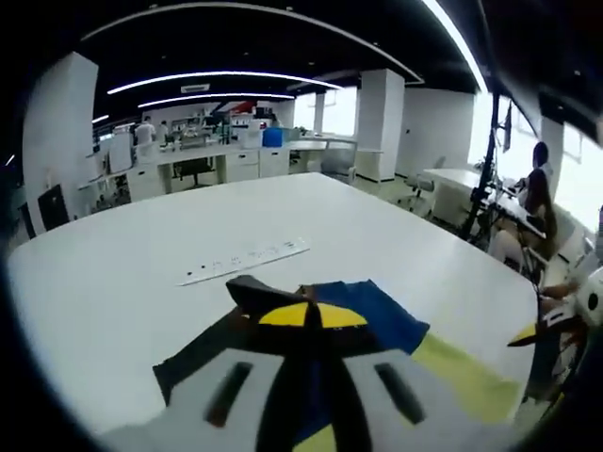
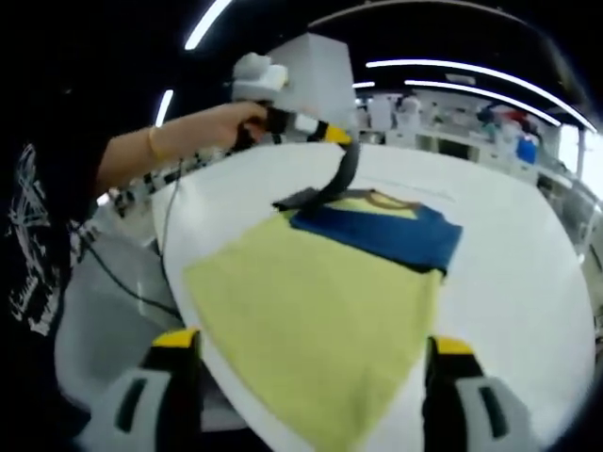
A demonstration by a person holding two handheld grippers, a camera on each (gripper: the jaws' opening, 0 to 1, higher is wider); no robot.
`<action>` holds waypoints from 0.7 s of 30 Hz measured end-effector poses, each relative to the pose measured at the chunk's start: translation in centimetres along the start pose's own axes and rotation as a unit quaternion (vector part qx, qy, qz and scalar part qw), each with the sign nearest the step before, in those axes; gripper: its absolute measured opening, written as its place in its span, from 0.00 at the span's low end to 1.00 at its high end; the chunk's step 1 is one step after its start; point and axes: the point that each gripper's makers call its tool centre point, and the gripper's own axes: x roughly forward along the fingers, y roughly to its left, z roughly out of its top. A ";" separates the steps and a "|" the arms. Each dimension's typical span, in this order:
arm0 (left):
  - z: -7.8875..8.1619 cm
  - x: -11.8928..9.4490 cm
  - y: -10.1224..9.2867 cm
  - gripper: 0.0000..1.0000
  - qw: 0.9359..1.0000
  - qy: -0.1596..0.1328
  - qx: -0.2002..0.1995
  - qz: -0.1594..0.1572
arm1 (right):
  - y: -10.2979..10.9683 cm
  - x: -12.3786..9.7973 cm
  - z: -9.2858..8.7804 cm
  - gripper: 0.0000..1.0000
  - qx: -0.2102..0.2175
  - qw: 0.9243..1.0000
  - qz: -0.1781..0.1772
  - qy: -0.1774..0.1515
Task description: Fold the garment on the visible template until the final outline fits inside the template.
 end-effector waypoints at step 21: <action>-0.2 3.7 -5.5 0.00 0.998 0.002 -0.002 -0.056 | -0.9 0.0 -0.6 0.99 0.009 1.000 -0.009 0.006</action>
